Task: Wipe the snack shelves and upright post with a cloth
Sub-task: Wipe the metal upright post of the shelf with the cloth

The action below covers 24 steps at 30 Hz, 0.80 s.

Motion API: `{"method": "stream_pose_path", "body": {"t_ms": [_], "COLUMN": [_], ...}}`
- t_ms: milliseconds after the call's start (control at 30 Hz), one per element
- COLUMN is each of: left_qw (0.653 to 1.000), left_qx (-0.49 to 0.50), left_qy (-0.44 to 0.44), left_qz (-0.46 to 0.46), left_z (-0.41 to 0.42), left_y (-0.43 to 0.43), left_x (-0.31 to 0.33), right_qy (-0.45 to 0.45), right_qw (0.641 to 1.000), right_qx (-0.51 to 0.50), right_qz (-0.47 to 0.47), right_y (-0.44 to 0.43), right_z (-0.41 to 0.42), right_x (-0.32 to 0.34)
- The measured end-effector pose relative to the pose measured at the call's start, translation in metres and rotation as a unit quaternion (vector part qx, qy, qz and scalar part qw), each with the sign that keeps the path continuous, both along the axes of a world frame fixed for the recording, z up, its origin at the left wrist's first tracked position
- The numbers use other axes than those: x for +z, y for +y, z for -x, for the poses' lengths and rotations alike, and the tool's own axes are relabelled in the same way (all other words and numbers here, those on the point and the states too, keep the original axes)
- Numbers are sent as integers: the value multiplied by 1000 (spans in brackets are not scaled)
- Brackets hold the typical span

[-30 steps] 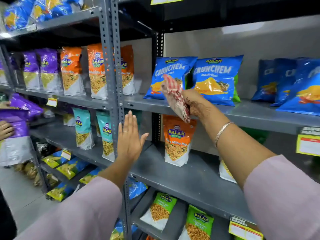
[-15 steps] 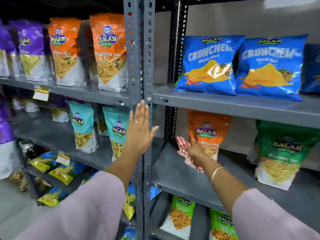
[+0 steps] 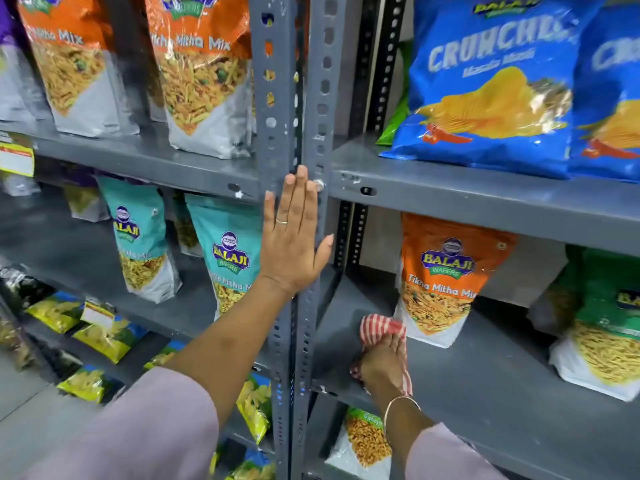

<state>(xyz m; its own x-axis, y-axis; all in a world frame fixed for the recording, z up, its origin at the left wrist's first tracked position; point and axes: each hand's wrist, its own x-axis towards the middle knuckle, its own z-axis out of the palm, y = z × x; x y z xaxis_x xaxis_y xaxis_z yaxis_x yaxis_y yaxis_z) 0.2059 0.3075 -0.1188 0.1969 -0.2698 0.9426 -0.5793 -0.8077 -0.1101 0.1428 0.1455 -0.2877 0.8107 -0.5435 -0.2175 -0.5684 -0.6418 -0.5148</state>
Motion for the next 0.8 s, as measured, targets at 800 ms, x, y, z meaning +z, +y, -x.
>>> {"method": "stream_pose_path", "body": {"t_ms": [800], "left_qw": [1000], "left_qx": [16], "left_qy": [23], "left_qz": [12], "left_z": [3], "left_y": [0], "left_x": [2], "right_qy": [144], "right_qw": [887], "right_qx": [371], "right_qz": [-235], "right_y": [-41], "right_z": [-18], "right_x": [73]}}
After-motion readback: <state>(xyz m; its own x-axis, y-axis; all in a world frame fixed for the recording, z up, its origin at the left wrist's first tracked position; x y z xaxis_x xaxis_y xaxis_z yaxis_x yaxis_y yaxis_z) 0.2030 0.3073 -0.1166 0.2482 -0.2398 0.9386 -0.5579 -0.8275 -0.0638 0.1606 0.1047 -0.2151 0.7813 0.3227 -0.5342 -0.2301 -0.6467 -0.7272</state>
